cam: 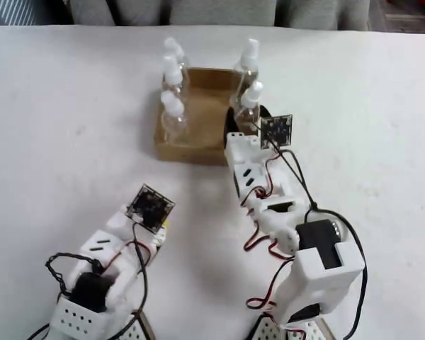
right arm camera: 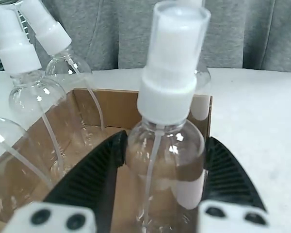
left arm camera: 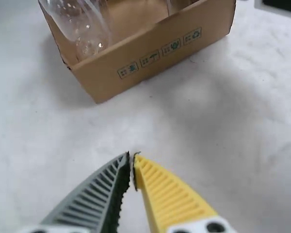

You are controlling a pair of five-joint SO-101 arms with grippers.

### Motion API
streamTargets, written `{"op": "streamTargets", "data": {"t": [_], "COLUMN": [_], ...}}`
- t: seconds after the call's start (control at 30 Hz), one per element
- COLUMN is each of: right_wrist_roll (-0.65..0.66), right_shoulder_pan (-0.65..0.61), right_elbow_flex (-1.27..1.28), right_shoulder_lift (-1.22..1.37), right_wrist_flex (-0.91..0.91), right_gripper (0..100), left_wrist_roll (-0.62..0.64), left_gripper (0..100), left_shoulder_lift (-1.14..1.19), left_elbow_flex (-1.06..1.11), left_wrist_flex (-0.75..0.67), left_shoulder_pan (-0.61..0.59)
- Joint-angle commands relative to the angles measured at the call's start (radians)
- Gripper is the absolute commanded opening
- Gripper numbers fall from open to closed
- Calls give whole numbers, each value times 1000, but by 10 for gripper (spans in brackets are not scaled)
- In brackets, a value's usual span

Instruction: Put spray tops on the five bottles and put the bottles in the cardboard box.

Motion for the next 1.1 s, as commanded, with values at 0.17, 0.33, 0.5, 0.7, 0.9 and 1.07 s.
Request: {"op": "streamTargets", "data": {"t": [0.17, 0.33, 0.5, 0.7, 0.9, 1.07], "right_wrist_roll": [12, 12, 14, 43, 104, 106], "right_shoulder_pan": [-1, -18, -25, -27, -28, -28], "right_elbow_flex": [-9, 6, 9, 9, 18, 18], "right_shoulder_lift": [-68, -74, -74, -71, -70, -71], "right_wrist_flex": [-21, -19, -19, -19, -19, -19], "right_gripper": [180, 263, 265, 268, 268, 268], "left_wrist_roll": [-9, -9, -9, -9, -11, -11], "left_gripper": [24, 24, 24, 24, 24, 24], "left_shoulder_lift": [-15, -15, -15, -15, -15, -15], "left_elbow_flex": [-2, -2, -2, -2, -2, -2], "left_wrist_flex": [3, 3, 3, 3, 3, 3], "left_shoulder_pan": [-7, -7, -7, -7, -7, -7]}}
